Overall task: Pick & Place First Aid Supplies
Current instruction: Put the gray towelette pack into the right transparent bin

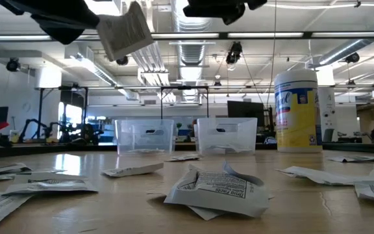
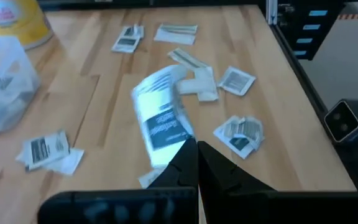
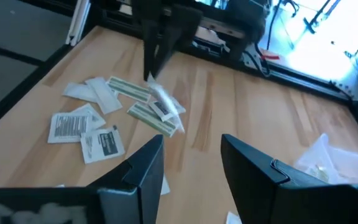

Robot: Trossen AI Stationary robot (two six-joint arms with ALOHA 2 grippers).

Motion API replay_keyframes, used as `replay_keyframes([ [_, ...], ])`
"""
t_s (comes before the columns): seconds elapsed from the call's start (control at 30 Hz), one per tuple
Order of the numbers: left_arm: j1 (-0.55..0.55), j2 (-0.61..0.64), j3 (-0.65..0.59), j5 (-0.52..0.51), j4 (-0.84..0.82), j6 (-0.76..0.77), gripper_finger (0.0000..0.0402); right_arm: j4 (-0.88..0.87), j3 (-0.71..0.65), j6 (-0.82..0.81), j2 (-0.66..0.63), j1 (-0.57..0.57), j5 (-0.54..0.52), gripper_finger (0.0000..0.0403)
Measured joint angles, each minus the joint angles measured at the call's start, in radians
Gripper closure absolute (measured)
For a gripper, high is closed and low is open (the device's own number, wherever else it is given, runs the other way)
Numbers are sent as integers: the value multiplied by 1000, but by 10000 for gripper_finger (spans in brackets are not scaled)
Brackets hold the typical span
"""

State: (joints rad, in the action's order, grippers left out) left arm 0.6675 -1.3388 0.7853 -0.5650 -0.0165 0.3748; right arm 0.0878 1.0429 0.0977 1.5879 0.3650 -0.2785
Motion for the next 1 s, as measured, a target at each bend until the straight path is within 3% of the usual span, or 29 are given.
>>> replay_keyframes([
  [0.5, -87, 0, 0, 31, 133, -195, 401, -1, 0, 53, 0, 8, 41, 244],
  [1.0, -110, 0, 0, 61, 186, -252, 402, 60, 0, 140, 0, 7, 41, 239],
])
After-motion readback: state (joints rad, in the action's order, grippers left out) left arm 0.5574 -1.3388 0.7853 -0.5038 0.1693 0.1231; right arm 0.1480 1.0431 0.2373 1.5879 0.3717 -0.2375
